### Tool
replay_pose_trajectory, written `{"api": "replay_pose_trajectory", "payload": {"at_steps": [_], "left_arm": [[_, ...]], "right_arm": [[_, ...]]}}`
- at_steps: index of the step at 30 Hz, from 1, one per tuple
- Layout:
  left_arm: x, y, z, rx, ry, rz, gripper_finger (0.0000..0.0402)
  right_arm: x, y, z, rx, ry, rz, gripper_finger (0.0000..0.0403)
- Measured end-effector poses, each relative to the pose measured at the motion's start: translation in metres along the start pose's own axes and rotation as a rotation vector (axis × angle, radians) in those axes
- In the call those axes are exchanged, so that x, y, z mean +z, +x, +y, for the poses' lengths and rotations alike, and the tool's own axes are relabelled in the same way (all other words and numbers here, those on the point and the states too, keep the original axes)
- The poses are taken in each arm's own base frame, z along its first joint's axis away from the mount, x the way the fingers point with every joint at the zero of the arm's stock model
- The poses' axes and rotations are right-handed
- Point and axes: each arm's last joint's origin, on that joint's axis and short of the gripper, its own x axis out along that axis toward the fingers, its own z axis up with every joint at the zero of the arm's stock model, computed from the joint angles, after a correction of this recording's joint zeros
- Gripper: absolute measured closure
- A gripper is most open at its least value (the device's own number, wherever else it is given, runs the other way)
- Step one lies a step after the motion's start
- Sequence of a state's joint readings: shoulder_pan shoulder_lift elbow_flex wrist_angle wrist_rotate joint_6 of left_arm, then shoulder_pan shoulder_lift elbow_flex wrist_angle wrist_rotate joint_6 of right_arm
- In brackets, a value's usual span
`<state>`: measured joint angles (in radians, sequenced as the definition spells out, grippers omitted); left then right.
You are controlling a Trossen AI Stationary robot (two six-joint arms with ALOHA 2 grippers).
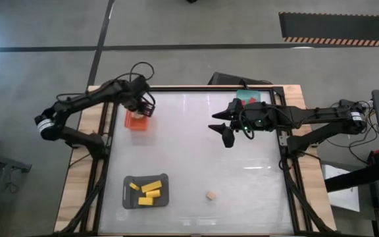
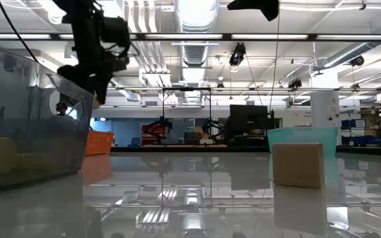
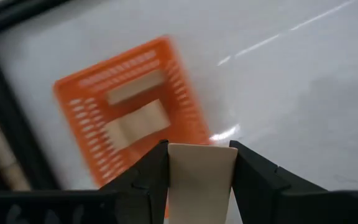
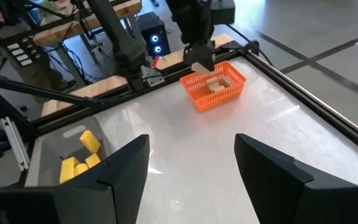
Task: Sort & place blocks by color
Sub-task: Put the brown block into the orange bin
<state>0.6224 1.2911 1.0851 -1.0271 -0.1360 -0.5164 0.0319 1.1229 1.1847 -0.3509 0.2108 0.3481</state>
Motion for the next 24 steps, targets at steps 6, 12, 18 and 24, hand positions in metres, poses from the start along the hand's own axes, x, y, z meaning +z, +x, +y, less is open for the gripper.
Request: {"api": "replay_pose_trajectory", "payload": {"at_steps": [6,12,18,24], "left_arm": [[0.012,0.029,0.015,0.088,0.026,0.121,0.0280],[0.012,0.060,0.018,0.160,0.104,0.314,0.0280],[0.010,0.075,0.017,0.184,0.150,0.403,0.0280],[0.010,0.076,0.017,0.184,0.152,0.404,0.0246]], "right_arm": [[-0.002,0.001,-0.001,-0.003,-0.002,0.007,0.0177],[-0.002,0.001,-0.001,-0.004,0.001,0.009,0.0177],[-0.003,0.001,-0.001,-0.005,0.006,0.011,0.0177],[-0.003,0.001,-0.001,-0.006,0.008,0.012,0.0177]]}}
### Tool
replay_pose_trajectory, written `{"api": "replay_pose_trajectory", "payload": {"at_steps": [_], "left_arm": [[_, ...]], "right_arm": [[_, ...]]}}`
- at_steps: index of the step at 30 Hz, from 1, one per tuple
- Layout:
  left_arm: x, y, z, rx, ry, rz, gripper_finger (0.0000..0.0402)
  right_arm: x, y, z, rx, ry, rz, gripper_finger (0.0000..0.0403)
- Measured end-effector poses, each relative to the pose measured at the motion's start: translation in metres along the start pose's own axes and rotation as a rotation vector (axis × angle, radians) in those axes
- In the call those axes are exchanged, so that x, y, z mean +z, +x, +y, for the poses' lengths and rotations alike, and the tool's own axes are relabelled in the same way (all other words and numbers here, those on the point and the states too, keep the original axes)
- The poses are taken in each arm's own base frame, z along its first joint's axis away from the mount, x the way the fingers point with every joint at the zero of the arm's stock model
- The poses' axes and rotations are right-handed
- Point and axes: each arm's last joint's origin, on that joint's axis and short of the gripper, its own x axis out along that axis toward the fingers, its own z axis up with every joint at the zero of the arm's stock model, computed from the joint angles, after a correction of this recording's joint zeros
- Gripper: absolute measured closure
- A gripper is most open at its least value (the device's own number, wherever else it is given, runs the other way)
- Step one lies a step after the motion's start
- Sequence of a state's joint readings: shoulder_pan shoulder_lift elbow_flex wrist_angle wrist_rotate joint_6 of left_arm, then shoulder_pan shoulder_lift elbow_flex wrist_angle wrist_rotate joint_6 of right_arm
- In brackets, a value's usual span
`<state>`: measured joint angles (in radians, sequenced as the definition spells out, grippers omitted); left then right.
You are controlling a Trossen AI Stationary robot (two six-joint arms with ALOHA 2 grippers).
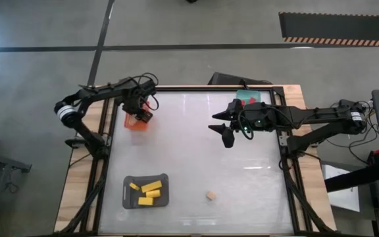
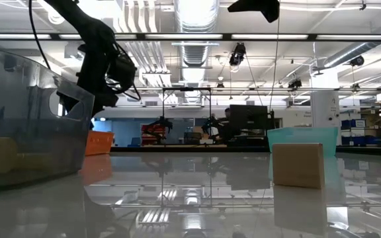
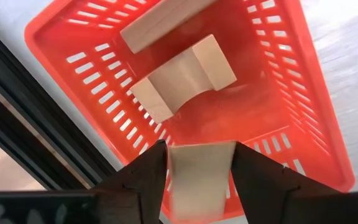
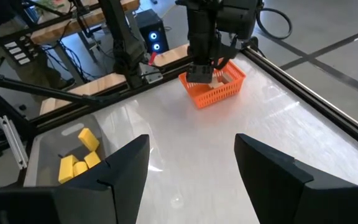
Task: Sort & place blocks by color
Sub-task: Put the brown block into the orange bin
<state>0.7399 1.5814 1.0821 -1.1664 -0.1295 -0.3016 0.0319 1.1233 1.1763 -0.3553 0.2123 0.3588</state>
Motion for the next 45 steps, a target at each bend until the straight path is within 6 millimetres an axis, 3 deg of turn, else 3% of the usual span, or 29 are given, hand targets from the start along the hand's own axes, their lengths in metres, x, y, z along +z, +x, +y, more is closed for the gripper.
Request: {"api": "replay_pose_trajectory", "payload": {"at_steps": [12,18,26,35,45], "left_arm": [[-0.004,-0.010,-0.001,-0.012,0.005,-0.022,0.0235],[-0.017,-0.041,-0.004,-0.089,0.033,-0.128,0.0233],[-0.053,-0.093,-0.011,-0.322,0.055,-0.307,0.0233],[-0.079,-0.146,-0.031,-0.682,-0.122,-0.623,0.0233],[-0.088,-0.186,-0.070,-1.023,-0.106,-0.933,0.0233]], "right_arm": [[-0.004,0.000,-0.001,-0.011,0.100,0.035,0.0177],[-0.018,0.000,0.006,0.024,0.270,0.141,0.0179],[-0.052,0.000,0.024,0.032,0.444,0.265,0.0179],[-0.085,-0.003,0.054,0.095,0.401,0.382,0.0179],[-0.111,-0.005,0.088,0.133,0.405,0.492,0.0179]]}}
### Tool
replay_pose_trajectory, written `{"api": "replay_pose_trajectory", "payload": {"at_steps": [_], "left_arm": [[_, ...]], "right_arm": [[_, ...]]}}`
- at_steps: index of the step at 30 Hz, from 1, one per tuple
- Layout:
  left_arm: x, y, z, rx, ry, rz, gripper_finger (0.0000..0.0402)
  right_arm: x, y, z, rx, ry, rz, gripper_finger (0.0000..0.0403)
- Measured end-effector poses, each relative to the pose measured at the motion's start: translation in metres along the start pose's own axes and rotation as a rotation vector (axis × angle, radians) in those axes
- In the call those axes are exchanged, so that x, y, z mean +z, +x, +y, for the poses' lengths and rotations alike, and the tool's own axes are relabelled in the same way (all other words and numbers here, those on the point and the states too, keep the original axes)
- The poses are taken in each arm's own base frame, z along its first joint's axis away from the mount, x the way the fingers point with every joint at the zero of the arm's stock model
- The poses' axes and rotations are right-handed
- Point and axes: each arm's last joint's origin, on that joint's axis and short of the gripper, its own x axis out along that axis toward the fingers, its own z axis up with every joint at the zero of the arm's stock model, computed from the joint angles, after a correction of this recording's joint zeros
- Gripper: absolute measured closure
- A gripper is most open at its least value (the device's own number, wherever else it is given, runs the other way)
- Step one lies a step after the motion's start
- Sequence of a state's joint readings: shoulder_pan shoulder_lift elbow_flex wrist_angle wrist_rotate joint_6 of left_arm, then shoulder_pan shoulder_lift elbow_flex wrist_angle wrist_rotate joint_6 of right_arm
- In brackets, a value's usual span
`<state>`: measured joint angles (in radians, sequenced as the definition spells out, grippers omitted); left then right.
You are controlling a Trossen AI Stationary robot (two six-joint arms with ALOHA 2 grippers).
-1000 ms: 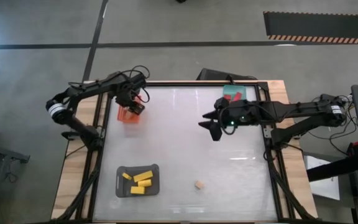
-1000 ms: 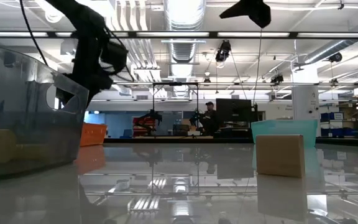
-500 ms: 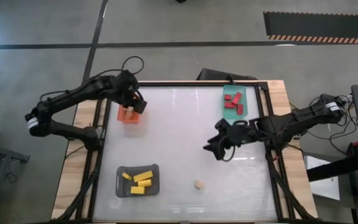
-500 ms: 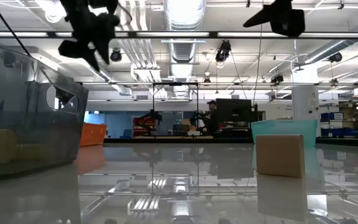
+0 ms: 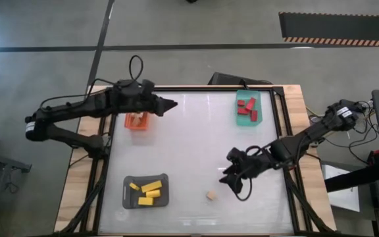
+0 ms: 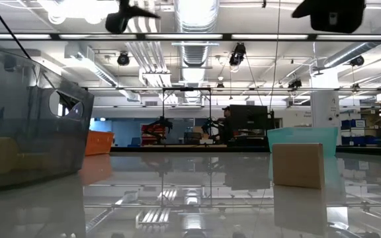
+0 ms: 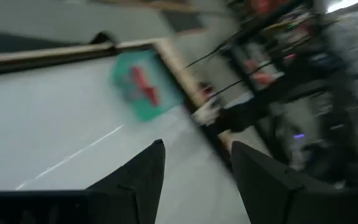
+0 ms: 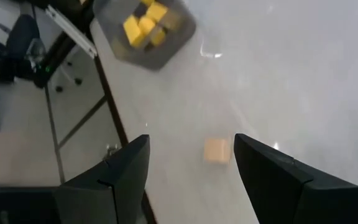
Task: Sort & place blocks by color
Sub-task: Put the brown block into the orange bin
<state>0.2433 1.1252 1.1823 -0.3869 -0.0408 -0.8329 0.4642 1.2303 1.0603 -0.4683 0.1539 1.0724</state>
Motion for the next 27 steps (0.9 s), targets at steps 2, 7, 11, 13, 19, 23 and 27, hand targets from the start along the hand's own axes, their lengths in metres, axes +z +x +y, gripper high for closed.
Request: {"api": "replay_pose_trajectory", "payload": {"at_steps": [2,7,11,13,19,23,27], "left_arm": [[-0.003,0.001,-0.008,-0.063,0.006,-0.025,0.0233],[-0.018,0.000,-0.024,-0.107,0.027,-0.059,0.0233],[-0.035,-0.001,-0.036,-0.085,0.048,-0.077,0.0233],[-0.044,-0.001,-0.042,-0.081,0.058,-0.079,0.0233],[-0.064,0.009,-0.054,-0.106,0.077,-0.053,0.0233],[-0.071,0.017,-0.059,-0.126,0.081,-0.043,0.0233],[-0.076,0.024,-0.060,-0.122,0.085,-0.036,0.0233]], "right_arm": [[-0.007,0.002,0.002,-0.003,0.008,0.028,0.0179],[-0.019,0.001,-0.001,-0.065,0.040,0.131,0.0179],[-0.022,-0.001,-0.006,-0.178,0.048,0.189,0.0179],[-0.023,0.000,-0.006,-0.206,0.031,0.214,0.0179],[-0.035,0.015,0.001,-0.191,-0.249,0.306,0.0179],[-0.052,0.029,-0.002,-0.224,-0.451,0.353,0.0179],[-0.058,0.047,-0.001,-0.234,-0.514,0.309,0.0179]]}}
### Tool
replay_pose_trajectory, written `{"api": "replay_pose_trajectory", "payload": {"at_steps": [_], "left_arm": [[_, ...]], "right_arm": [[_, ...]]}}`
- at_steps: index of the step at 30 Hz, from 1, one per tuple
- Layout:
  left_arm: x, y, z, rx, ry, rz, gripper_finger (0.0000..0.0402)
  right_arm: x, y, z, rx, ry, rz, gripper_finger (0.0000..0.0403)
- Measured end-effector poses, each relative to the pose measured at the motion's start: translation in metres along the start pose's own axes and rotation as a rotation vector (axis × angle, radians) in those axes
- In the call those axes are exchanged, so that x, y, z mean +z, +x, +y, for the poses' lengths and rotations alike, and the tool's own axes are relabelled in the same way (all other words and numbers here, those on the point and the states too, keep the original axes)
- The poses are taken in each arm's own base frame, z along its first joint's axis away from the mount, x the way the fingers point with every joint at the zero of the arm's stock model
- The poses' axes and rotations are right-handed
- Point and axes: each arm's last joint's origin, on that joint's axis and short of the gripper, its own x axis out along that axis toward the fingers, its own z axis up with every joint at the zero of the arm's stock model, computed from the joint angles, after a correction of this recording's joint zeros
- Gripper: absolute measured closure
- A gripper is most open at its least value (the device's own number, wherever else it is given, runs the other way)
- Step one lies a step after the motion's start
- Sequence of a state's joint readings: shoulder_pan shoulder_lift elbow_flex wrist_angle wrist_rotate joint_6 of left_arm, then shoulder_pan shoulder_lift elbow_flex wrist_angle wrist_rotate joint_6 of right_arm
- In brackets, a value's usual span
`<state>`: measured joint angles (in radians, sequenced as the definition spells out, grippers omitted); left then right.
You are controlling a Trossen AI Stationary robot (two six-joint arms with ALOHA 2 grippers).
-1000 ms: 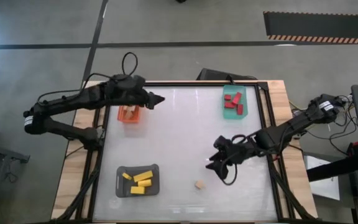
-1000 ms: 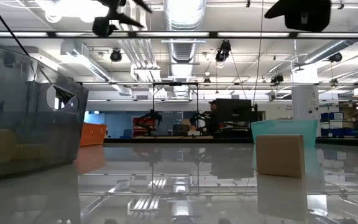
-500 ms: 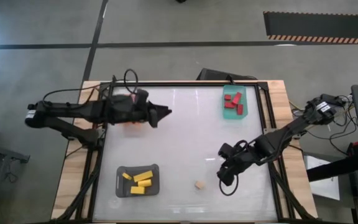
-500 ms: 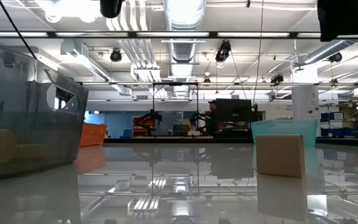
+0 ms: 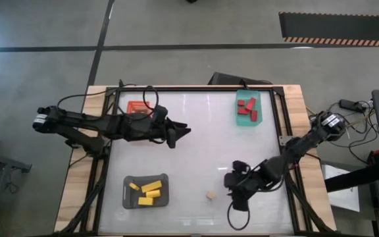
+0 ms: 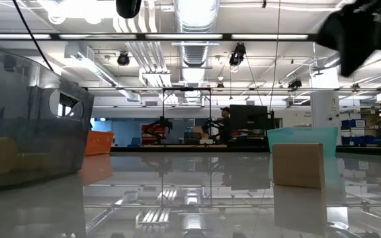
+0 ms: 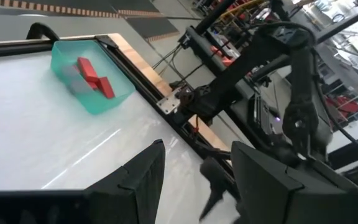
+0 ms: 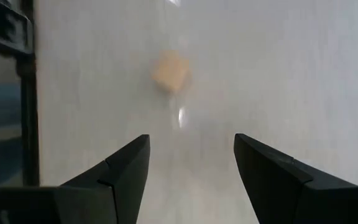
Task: Sort & place blocks by color
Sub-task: Put the brown block into the orange bin
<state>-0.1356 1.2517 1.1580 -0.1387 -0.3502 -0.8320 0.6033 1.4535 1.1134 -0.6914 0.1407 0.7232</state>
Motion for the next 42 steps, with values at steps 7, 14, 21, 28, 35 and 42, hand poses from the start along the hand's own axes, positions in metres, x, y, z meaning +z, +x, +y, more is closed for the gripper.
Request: {"api": "replay_pose_trajectory", "payload": {"at_steps": [7,14,21,28,35,42], "left_arm": [[-0.004,0.005,0.001,0.012,0.007,0.011,0.0233],[-0.003,0.005,0.001,0.011,0.014,0.011,0.0233],[-0.003,0.004,0.001,0.011,0.019,0.010,0.0233],[-0.003,0.005,0.002,0.013,0.040,0.008,0.0233],[-0.003,0.005,0.002,0.016,0.041,0.005,0.0233],[-0.002,0.005,0.002,0.017,0.041,0.003,0.0233]], "right_arm": [[0.010,0.046,0.018,-0.029,-0.197,-0.199,0.0179],[0.008,0.095,0.019,-0.057,-0.055,-0.182,0.0179],[0.002,0.116,0.017,-0.088,0.054,-0.165,0.0179],[0.003,0.119,0.018,-0.099,0.063,-0.185,0.0179],[0.006,0.119,0.015,-0.117,0.073,-0.214,0.0179],[0.010,0.119,0.014,-0.109,0.079,-0.228,0.0228]]}}
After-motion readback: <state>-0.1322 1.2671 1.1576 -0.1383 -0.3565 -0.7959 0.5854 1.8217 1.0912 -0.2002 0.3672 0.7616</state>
